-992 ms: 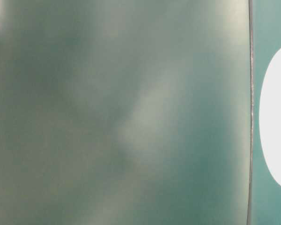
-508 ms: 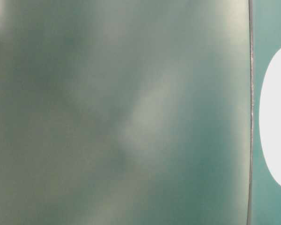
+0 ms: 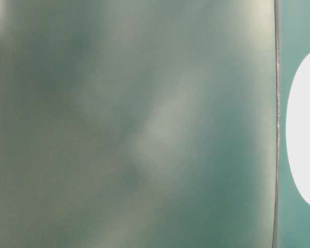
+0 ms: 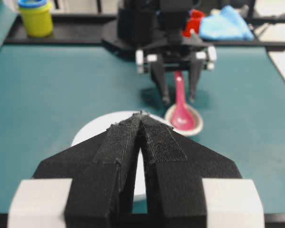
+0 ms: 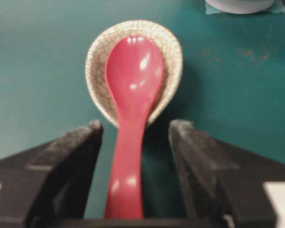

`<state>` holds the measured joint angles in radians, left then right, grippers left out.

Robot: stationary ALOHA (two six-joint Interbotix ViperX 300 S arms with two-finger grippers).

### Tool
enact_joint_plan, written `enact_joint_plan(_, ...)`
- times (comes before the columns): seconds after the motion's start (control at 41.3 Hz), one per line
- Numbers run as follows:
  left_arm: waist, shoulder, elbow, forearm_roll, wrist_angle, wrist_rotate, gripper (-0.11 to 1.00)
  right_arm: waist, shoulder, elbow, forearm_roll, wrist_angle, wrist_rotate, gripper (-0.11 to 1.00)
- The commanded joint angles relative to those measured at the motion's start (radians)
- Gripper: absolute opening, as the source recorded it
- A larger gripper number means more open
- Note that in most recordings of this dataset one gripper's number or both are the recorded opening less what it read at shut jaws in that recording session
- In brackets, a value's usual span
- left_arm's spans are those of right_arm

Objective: Scoop the yellow hexagonal prism block from the bowl with a spoon using the right arm.
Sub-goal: 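Close the right gripper on the pink spoon handle and lift it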

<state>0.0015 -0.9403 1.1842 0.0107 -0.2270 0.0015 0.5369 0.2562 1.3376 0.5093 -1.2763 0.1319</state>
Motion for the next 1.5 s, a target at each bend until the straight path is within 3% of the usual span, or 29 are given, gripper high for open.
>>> enact_joint_plan(0.0, 0.000, 0.008, -0.021, 0.003, -0.003, 0.002, 0.02, 0.008, -0.028, 0.005, 0.003, -0.005, 0.002, 0.60)
enact_joint_plan(0.218, 0.002, 0.008, -0.021, 0.003, -0.003, 0.003, 0.02, 0.020, -0.051, 0.021, 0.003, -0.008, 0.002, 0.54)
enact_joint_plan(0.726, 0.002, 0.008, -0.021, 0.003, -0.003, 0.012, 0.02, 0.021, -0.054, 0.018, 0.002, -0.008, 0.002, 0.53)
enact_joint_plan(0.822, 0.002, 0.008, -0.021, 0.003, -0.002, 0.012, 0.02, 0.021, -0.054, 0.018, -0.002, -0.003, 0.002, 0.46)
enact_joint_plan(0.943, 0.000, 0.008, -0.021, 0.003, -0.002, 0.012, 0.02, 0.021, -0.074, 0.023, -0.008, -0.003, 0.000, 0.25)
enact_joint_plan(1.016, 0.002, 0.008, -0.021, 0.003, -0.003, 0.012, 0.02, 0.021, -0.104, 0.023, -0.008, 0.003, -0.008, 0.24)
enact_joint_plan(1.258, 0.002, 0.008, -0.021, 0.003, -0.003, 0.011, 0.02, 0.008, -0.318, 0.020, -0.008, 0.129, -0.098, 0.24)
enact_joint_plan(1.476, 0.000, 0.006, -0.023, 0.003, -0.003, 0.011, 0.02, -0.063, -0.594, -0.025, -0.008, 0.448, -0.270, 0.24)
